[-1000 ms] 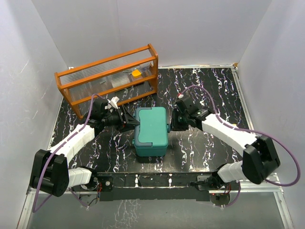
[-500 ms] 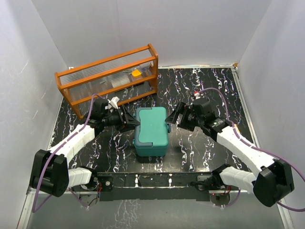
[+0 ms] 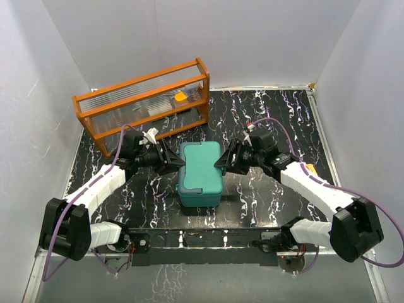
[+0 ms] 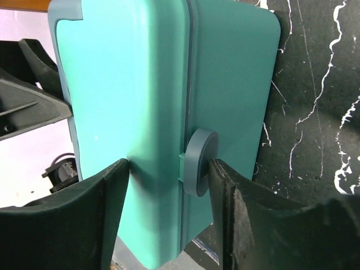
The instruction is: Organize the medicine kit
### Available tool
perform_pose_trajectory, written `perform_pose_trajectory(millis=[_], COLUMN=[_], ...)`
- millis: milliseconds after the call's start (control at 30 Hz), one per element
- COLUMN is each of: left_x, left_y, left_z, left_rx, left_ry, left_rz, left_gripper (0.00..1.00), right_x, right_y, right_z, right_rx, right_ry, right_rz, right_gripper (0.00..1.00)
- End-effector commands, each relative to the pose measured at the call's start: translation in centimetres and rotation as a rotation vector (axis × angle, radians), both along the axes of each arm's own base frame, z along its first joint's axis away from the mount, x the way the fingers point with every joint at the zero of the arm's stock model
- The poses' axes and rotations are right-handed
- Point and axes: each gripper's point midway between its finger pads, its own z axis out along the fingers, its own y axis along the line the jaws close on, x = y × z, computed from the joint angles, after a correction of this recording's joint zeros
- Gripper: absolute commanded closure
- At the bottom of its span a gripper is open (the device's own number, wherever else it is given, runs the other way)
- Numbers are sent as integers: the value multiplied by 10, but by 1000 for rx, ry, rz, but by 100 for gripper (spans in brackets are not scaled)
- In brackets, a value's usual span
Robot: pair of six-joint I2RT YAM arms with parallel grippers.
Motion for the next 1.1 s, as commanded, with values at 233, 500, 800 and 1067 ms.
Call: perform_pose_trajectory(millis=[233, 500, 800, 1067], left_x=[-7, -10, -10, -8], left_y=[2, 1, 2, 3], left_z=[-15, -20, -18, -17], left_rx=[22, 16, 20, 41], left_ry=[5, 12, 11, 11], left_rz=[17, 2, -2, -5], left_gripper=[51, 51, 51, 48], right_x=[1, -2, 4, 30], right_y=[9, 23, 19, -23], right_z=[7, 12, 19, 48], right_rx=[-160, -223, -242, -327], right_ry=[41, 41, -3, -119], right_rz=[34, 23, -12, -162], right_gripper=[63, 75, 72, 46])
